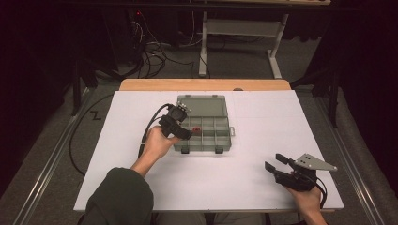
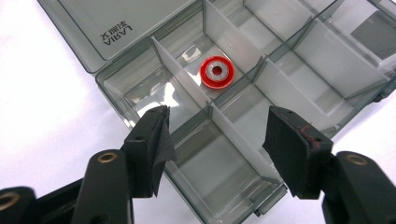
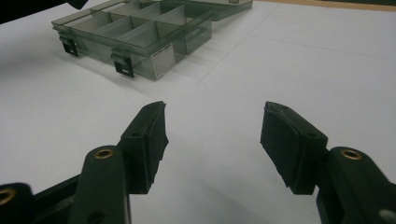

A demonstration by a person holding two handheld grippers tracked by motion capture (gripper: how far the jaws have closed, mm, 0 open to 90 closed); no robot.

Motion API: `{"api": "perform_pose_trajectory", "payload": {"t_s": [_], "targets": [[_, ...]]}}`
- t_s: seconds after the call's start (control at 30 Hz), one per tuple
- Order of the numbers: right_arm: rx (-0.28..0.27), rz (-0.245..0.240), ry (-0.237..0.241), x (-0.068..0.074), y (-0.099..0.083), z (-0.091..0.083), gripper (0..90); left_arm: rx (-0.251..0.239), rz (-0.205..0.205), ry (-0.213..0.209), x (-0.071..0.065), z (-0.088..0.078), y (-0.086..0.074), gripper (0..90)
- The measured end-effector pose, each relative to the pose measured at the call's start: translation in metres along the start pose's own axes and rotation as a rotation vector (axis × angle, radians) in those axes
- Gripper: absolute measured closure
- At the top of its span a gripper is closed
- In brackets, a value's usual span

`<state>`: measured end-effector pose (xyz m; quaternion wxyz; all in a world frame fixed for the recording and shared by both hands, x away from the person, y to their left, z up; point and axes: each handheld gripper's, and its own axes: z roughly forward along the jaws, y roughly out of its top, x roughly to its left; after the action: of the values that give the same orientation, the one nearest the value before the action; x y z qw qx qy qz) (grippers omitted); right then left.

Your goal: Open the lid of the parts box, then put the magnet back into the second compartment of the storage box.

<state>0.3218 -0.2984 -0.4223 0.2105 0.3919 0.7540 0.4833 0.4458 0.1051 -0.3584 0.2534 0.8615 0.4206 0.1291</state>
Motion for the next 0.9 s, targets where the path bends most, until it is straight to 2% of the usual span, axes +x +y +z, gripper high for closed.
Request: {"api": "perform_pose_trajectory", "payload": {"t_s": [0.43,0.9], "targets": [[0.0,-0.001,0.001,0.0,0.0,0.0,42.5,-0.012,-0.003,0.004,-0.001,-0.007,-0.011,40.1],[-0.001,0.002,0.007,0.0,0.001,0.001,42.5,-0.028,-0.043,-0.004,0.005,-0.012,-0.031,40.1]]}}
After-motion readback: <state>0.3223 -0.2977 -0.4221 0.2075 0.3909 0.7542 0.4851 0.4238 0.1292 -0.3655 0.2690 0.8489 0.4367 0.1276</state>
